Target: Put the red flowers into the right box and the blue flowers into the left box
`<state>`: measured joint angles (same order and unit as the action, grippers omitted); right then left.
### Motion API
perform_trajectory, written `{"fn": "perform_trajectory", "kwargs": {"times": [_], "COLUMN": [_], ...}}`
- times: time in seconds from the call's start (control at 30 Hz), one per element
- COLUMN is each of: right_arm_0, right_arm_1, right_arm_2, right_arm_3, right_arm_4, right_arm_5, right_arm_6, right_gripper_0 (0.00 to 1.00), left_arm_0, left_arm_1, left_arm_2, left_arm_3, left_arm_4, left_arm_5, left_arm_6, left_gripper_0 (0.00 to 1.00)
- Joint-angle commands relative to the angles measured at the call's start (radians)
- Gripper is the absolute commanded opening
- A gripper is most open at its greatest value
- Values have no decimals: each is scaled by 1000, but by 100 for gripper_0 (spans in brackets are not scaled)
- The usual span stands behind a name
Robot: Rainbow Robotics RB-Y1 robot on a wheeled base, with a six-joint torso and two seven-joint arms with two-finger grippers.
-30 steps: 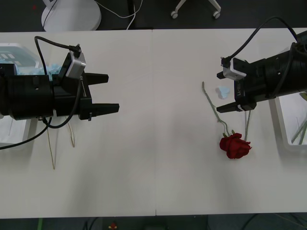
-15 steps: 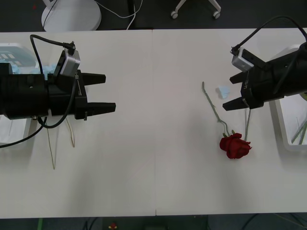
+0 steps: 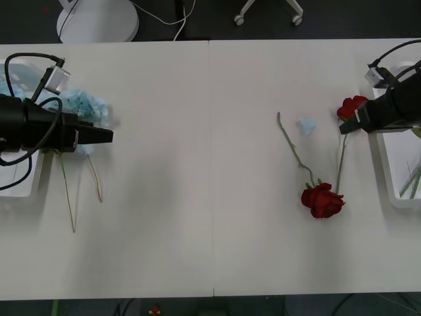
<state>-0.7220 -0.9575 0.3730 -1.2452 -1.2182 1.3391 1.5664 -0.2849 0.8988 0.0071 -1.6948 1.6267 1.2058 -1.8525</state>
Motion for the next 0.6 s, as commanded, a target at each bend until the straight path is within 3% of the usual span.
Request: {"fn": "perform_trajectory", "kwargs": {"times": [0.03,0.17,0.3,0.6], "right_arm_0": [-43,-43,-43,-45], "right_arm_1": [46,78,138,241], "right_arm_2": [-19,-17,-16,-16], "right_arm_3": [10,10,43,142], "right_arm_4": [88,166,259,388], "right_arm_5": [57,69,74,-17], "right_arm_6": [-118,-204,-272,-279], "right_gripper_0": [100,100,100,100], "left_arm_0": [-31,-16,67,247], "left_arm_1": [-27,-43,-83,-139], "left_arm_2": [119,159,198,154], "left_arm_3": [-91,-164,-252,-279], "left_arm_4": [-163,-309,-464,-719], "left_arm_5": [127,230,267,47], "left_arm_6": [263,418,484,461], "left_gripper_0": [100,100,100,100]}}
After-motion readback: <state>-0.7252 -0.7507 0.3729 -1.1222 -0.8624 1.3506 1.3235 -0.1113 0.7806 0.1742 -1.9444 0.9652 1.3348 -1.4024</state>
